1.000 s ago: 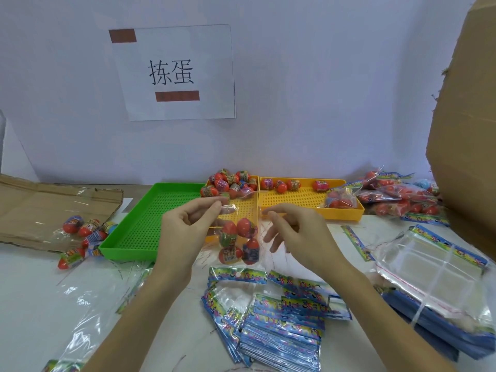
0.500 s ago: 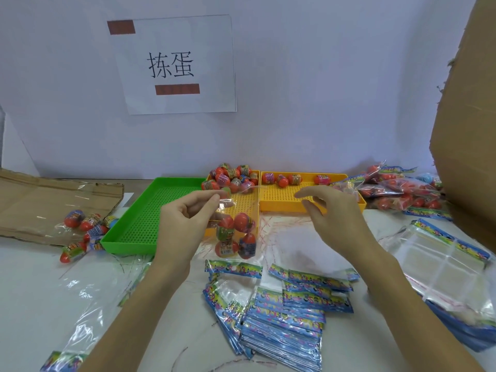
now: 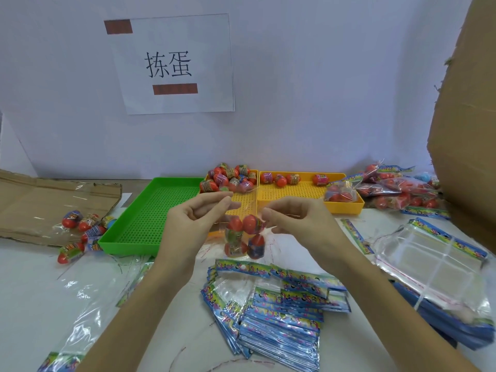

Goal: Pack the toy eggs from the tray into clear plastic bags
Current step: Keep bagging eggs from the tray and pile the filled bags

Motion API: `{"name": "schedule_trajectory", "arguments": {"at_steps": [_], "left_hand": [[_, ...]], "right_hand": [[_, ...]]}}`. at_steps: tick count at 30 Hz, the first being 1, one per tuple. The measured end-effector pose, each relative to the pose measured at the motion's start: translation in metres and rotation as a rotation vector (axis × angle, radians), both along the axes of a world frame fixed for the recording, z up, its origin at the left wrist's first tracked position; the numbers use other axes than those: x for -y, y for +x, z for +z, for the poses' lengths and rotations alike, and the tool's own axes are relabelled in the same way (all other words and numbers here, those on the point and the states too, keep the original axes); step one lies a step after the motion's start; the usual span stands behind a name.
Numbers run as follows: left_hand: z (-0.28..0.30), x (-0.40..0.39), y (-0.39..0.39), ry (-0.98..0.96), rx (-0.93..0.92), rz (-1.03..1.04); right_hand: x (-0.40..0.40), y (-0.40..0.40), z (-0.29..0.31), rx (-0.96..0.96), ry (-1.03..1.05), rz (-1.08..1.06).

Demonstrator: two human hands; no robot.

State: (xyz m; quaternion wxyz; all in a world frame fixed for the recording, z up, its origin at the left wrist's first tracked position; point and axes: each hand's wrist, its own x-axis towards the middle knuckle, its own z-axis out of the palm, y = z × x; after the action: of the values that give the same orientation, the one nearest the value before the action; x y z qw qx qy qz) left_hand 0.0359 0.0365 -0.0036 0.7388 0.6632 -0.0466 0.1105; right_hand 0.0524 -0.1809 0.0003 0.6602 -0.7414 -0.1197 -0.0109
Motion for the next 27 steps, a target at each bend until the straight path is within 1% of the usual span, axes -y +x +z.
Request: {"name": "schedule_trajectory", "arguments": {"at_steps": [5,10,13,15,20,23,27], "left_hand": [[-0.002,-0.009,0.005,-0.146,-0.169,-0.168],[-0.007,-0.011,0.008,-0.271,-0.206,-0.115],[-0.010,-0.010,0.009,-0.307,-0.214,-0.099],[-0.010,-0.009,0.008,-0.283,-0.198,-0.092],[-0.010,-0.010,0.008,-0.102,-0.100,-0.042],[-0.010,-0.014,0.009,-0.004,-0.058,-0.047],[-0.008,-0.018,0.010,0.071,0.007,-0.046]], "right_hand": [[0.002,0.001,0.000,-0.010,0.048,-0.071],[0.003,0.002,0.000,0.009,0.078,-0.114],[0.003,0.002,0.000,0.010,0.086,-0.133],[0.004,0.003,0.000,-0.013,0.090,-0.101],[0.006,0.004,-0.001,0.019,-0.003,0.004],[0.010,0.006,-0.003,0.037,-0.014,-0.014],[0.017,0.009,-0.003,0.042,-0.005,-0.005]]}}
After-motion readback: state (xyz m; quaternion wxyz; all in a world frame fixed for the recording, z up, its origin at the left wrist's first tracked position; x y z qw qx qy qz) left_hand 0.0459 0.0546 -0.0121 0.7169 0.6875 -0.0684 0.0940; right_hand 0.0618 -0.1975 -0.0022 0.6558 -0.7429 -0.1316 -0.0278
